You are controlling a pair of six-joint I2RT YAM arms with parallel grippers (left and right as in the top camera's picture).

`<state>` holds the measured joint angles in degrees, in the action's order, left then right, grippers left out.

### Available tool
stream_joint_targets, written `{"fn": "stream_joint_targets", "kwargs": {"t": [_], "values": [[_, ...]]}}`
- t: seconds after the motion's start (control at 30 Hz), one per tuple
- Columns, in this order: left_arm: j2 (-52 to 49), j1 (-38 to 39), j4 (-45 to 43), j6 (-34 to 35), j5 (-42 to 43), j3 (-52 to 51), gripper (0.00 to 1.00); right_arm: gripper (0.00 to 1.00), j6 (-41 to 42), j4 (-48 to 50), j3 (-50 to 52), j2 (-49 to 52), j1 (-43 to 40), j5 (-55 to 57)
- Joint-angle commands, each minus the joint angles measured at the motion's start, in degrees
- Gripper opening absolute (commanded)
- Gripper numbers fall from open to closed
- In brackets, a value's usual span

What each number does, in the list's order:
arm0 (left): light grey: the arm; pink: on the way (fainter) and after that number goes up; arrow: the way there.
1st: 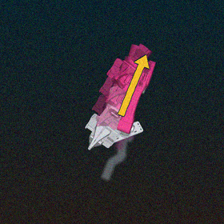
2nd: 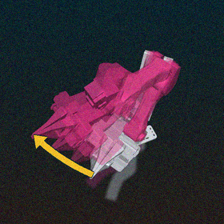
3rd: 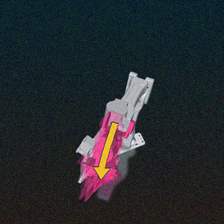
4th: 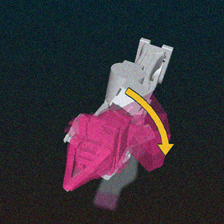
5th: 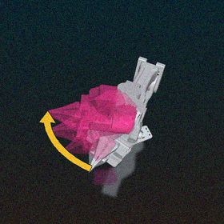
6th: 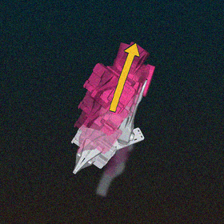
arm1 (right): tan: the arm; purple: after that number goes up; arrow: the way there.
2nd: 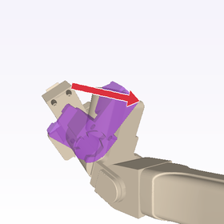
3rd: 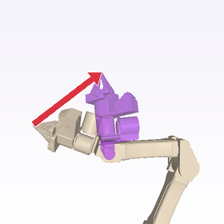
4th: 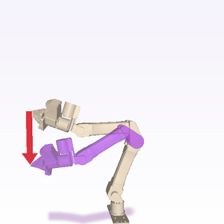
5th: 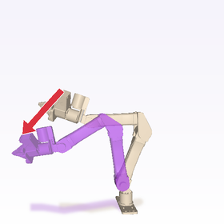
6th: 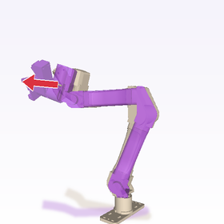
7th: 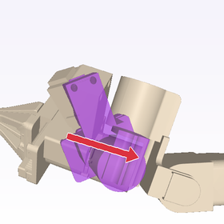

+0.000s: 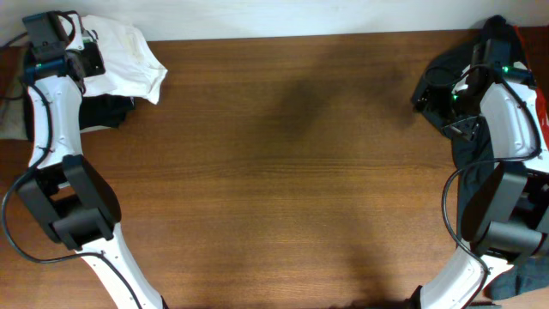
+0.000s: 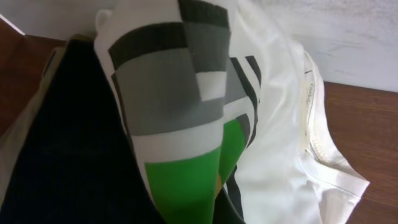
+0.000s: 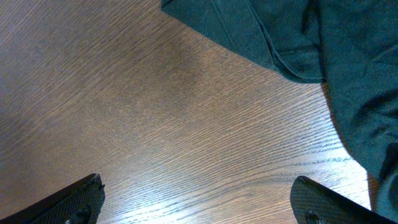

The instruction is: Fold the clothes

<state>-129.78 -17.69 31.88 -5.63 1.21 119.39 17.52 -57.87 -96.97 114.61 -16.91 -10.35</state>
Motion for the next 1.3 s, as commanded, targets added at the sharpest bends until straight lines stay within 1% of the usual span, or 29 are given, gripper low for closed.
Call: {"fn": "stream_joint_targets", "kwargs": {"t": [0.0,0.07,0.17,0.23,0.27,0.4,0.47,0.6,0.67,0.7,0.73,0.8,0.87,1.0,1.07,1.13,1.17,1.2,1.23,1.27], "values": [[0.13,-0.22,0.07,0.33,5.77,3.04,0.01,0.99,-0.35,0.00,-1.09,0.20,0.00,0.52],[0.13,0.83,2.45,1.29,6.54,6.01,0.01,0.99,-0.35,0.02,-1.09,0.20,0.00,0.52],[0.13,2.40,9.90,2.89,6.54,13.86,0.01,0.99,-0.35,0.00,-1.09,0.20,0.00,0.52],[0.13,2.71,12.41,3.85,6.54,16.92,0.01,0.99,-0.35,0.00,-1.09,0.20,0.00,0.52],[0.13,2.71,13.11,4.94,6.54,17.94,0.01,0.99,-0.35,0.02,-1.09,0.20,0.00,0.52],[0.09,2.62,14.36,5.18,6.49,18.49,0.01,0.98,-0.35,0.00,-1.09,0.20,0.00,0.52],[-0.70,2.14,14.47,4.68,6.43,18.49,0.01,0.99,-0.35,0.00,-1.09,0.20,0.00,0.52],[-4.17,0.48,14.23,1.38,5.31,18.49,0.01,0.99,-0.35,0.00,-1.09,0.20,0.00,0.52],[-6.84,-1.51,13.51,0.74,4.33,18.49,0.01,0.99,-0.35,0.00,-1.09,0.20,0.00,0.52],[-8.07,-2.67,12.48,-0.15,3.02,18.49,0.01,0.99,-0.35,0.02,-1.09,0.20,0.00,0.52],[-9.27,-4.09,11.67,-2.08,2.93,18.49,0.01,0.99,-0.35,0.00,-1.09,0.20,0.00,0.52],[-11.23,-6.60,10.60,-3.74,2.84,18.49,0.01,0.99,-0.35,0.00,-1.09,0.20,0.00,0.52],[-13.31,-9.25,8.39,-3.39,1.97,18.49,0.01,0.99,-0.35,0.02,-1.09,0.20,0.00,0.52],[-13.90,-13.11,4.92,-2.38,0.90,18.47,0.01,0.99,-0.35,0.00,-1.09,0.20,0.00,0.52],[-13.90,-13.62,4.79,-2.40,0.90,18.45,0.17,0.99,-0.35,0.00,-1.09,0.20,0.00,0.52],[-13.90,-13.70,5.49,-2.38,0.92,18.29,0.17,0.99,-0.35,0.00,-1.09,0.20,0.00,0.52],[-13.90,-13.68,5.73,-2.38,0.92,18.08,0.43,0.99,-0.35,0.00,-1.09,0.20,0.00,0.52],[-13.90,-13.51,5.88,-2.38,0.92,17.73,0.87,0.99,-0.35,0.00,-1.09,0.20,0.00,0.52],[-13.90,-13.42,5.95,-2.38,0.92,17.53,0.99,0.99,-0.35,0.02,-1.09,0.20,0.00,0.52],[-13.90,-13.33,6.32,-2.38,0.92,17.53,0.99,0.99,-0.35,0.02,-1.09,0.20,0.00,0.52]]}}
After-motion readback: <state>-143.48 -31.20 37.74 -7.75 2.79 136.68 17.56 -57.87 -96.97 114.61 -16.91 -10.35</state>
